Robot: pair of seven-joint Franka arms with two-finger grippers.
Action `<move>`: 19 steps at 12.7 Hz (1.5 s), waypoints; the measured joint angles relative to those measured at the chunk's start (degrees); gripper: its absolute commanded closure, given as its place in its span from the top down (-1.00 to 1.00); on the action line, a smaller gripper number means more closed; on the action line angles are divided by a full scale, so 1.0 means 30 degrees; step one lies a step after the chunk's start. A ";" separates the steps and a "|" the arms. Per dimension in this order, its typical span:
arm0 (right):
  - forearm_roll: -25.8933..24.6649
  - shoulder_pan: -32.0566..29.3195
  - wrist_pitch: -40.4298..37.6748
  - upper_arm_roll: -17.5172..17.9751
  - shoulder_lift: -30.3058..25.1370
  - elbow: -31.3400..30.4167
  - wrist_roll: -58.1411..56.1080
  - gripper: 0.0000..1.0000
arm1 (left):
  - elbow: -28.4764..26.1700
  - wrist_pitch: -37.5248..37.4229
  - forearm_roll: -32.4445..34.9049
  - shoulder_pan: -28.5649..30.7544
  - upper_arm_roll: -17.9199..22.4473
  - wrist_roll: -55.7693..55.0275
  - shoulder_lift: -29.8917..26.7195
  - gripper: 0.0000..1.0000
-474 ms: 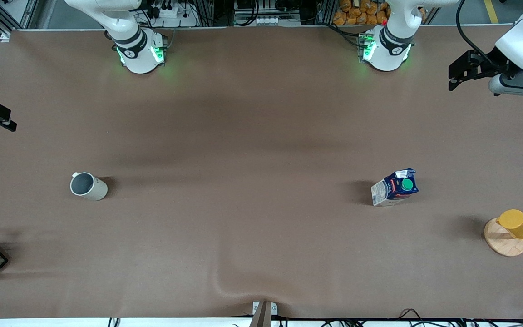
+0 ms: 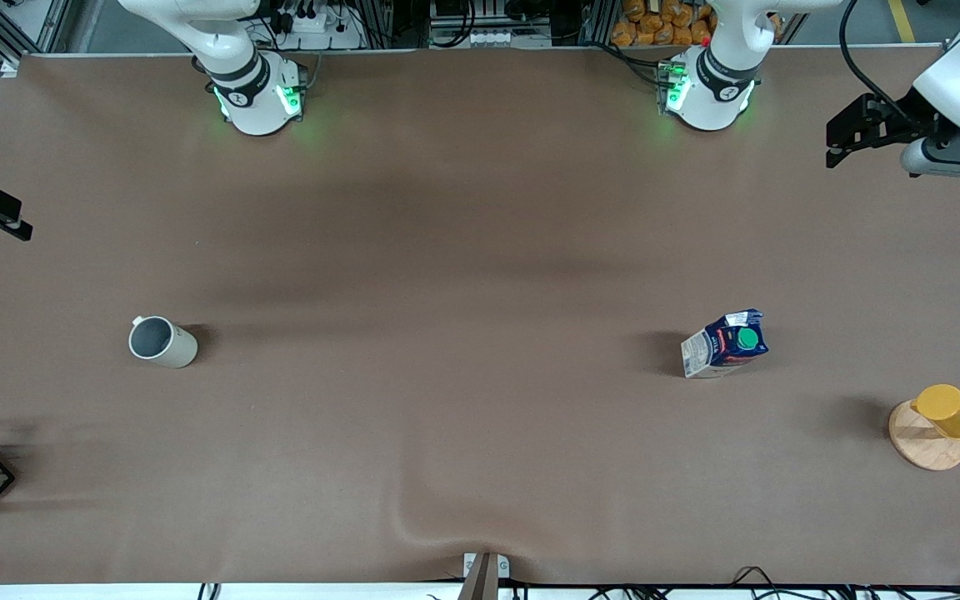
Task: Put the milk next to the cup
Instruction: 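Reach the left gripper toward the milk carton while the right gripper reaches the mug, then grasp the milk carton with the left gripper while the right gripper grasps the mug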
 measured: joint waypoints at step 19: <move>0.0014 -0.2119 0.6610 -0.0341 0.8208 -0.1732 -0.0656 1.00 | 0.0024 0.6491 -0.0770 -0.0068 -0.0053 -0.1217 0.8779 1.00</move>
